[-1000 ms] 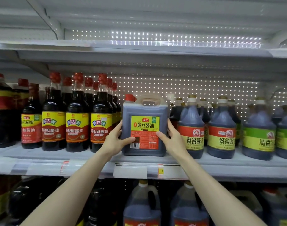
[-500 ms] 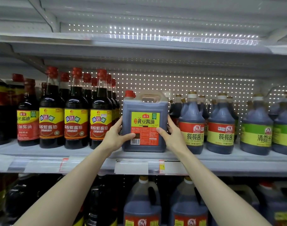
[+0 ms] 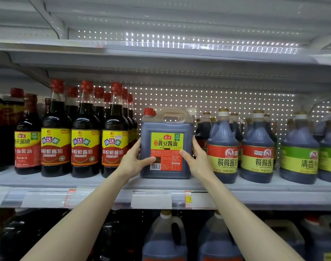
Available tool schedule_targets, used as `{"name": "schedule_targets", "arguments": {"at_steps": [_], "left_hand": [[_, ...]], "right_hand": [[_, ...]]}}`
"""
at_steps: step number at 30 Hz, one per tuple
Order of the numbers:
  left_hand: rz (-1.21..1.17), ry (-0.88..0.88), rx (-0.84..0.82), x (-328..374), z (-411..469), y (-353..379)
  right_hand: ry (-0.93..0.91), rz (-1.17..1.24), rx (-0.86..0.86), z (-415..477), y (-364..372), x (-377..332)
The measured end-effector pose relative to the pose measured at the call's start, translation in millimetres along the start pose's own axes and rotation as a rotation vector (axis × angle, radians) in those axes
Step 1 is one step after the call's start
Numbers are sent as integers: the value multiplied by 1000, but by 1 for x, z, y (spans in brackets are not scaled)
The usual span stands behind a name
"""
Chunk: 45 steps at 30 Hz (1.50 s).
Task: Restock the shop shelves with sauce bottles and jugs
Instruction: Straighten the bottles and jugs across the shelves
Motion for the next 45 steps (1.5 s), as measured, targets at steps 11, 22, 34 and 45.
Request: {"name": "schedule_targets", "arguments": {"at_steps": [11, 22, 34, 45], "left_hand": [[-30, 5, -23, 4, -6, 5], [13, 8, 4, 2, -8, 3], [1, -16, -6, 5, -9, 3], [10, -3, 10, 8, -12, 3]], "right_hand": [[31, -55, -15, -3, 3, 4], [16, -64, -60, -1, 5, 5], [25, -68, -55, 1, 6, 9], [32, -79, -66, 1, 7, 8]]}}
Point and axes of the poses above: each hand's wrist, its own z-axis towards the middle knuckle, its own y-axis out of the palm, x = y × z, the point moved 10 cm from there along z, towards the middle knuckle, and after that the axes turned 6 degrees about -z, right-handed, at the moved point
